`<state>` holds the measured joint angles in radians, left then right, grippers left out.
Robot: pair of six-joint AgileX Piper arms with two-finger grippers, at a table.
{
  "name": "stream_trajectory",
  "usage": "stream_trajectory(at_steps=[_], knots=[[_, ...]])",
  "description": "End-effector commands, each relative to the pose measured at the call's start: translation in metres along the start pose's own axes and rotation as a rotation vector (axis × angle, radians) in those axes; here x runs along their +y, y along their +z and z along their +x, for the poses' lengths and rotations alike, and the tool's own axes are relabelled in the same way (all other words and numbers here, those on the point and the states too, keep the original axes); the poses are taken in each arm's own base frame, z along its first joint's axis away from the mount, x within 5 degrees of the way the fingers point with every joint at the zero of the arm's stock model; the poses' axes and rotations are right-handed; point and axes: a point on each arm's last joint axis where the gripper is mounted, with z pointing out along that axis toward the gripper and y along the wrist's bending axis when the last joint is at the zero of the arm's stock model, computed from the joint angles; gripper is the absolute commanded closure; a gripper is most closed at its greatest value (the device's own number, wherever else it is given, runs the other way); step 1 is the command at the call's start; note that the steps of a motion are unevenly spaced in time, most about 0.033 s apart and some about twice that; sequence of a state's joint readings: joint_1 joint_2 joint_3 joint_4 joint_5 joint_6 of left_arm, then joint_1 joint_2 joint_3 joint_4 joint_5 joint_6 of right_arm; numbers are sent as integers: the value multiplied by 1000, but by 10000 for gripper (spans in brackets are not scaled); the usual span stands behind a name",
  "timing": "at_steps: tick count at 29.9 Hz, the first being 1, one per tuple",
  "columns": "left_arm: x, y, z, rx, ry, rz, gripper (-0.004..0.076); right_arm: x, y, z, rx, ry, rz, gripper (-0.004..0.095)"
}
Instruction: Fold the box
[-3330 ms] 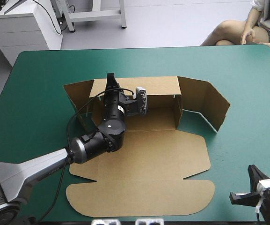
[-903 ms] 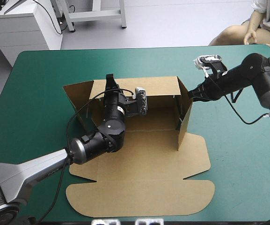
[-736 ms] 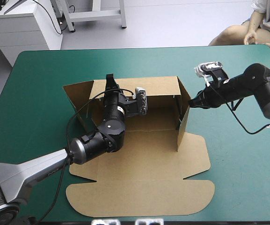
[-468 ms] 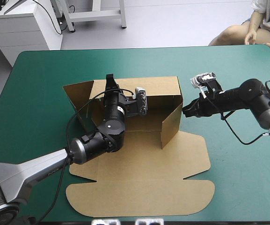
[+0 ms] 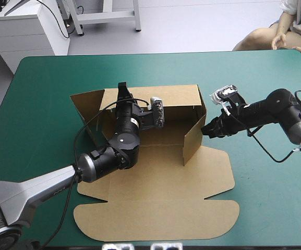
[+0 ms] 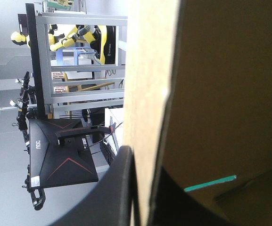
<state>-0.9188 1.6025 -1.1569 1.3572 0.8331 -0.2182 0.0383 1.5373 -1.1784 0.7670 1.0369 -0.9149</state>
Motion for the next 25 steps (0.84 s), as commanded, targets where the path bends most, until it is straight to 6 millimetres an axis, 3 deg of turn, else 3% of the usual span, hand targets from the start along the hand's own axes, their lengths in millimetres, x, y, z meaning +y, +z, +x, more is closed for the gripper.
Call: stream_trajectory(at_steps=[1,3,5,12,25], knots=[[19,-14,2,-28,-71,-42,732,10,-15,-7,-38,-33,-12,310],[19,-14,2,-28,-71,-42,732,9,-15,-7,-39,-36,0,161],[19,-14,2,-28,-71,-42,732,7,-15,-7,-37,-44,22,87],[19,-14,2,-28,-71,-42,732,5,-13,-12,-97,6,66,85],[19,-14,2,-28,-71,-42,732,44,14,-30,-120,-44,160,85]])
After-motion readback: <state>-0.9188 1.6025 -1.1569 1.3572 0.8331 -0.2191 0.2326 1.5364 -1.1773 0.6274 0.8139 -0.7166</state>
